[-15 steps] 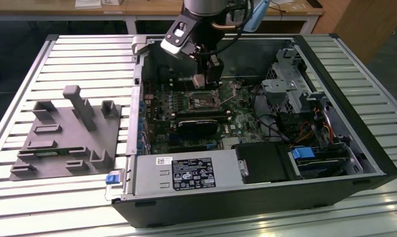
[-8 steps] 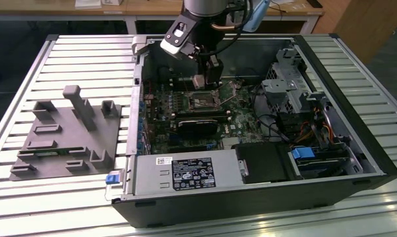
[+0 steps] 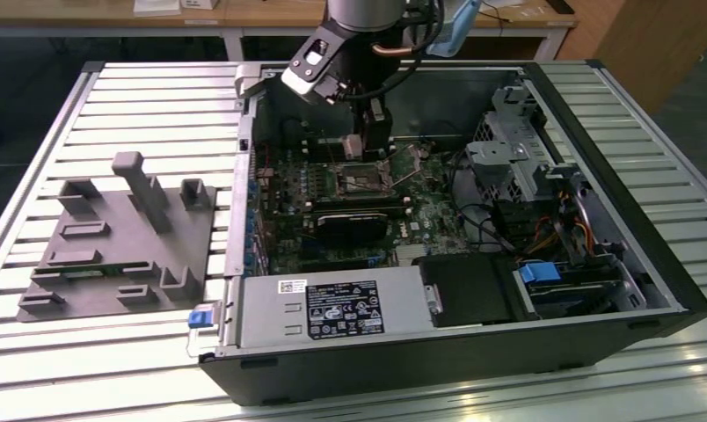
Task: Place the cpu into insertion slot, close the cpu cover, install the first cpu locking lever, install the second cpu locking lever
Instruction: 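Place the cpu into insertion slot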
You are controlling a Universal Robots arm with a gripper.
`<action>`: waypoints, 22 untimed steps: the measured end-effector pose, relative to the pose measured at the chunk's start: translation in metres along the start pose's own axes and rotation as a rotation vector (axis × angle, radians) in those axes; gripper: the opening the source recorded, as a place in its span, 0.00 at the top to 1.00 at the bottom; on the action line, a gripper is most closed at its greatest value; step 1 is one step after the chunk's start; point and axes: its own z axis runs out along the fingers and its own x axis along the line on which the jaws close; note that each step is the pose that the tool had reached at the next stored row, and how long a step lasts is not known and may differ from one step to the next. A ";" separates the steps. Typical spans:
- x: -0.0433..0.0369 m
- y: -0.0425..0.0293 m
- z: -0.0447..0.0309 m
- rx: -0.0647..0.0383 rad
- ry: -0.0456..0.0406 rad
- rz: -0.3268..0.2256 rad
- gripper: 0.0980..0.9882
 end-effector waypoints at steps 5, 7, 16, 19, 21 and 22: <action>0.0000 -0.0001 0.0011 0.000 -0.0040 0.050 0.50; 0.0000 -0.0002 0.0019 0.000 -0.0043 0.055 0.50; 0.0007 -0.0001 0.0049 0.000 -0.0056 0.070 0.50; 0.0010 -0.0002 0.0053 0.000 -0.0063 0.078 0.50; 0.0012 -0.0002 0.0057 0.000 -0.0069 0.086 0.50; 0.0014 -0.0002 0.0059 0.000 -0.0073 0.090 0.50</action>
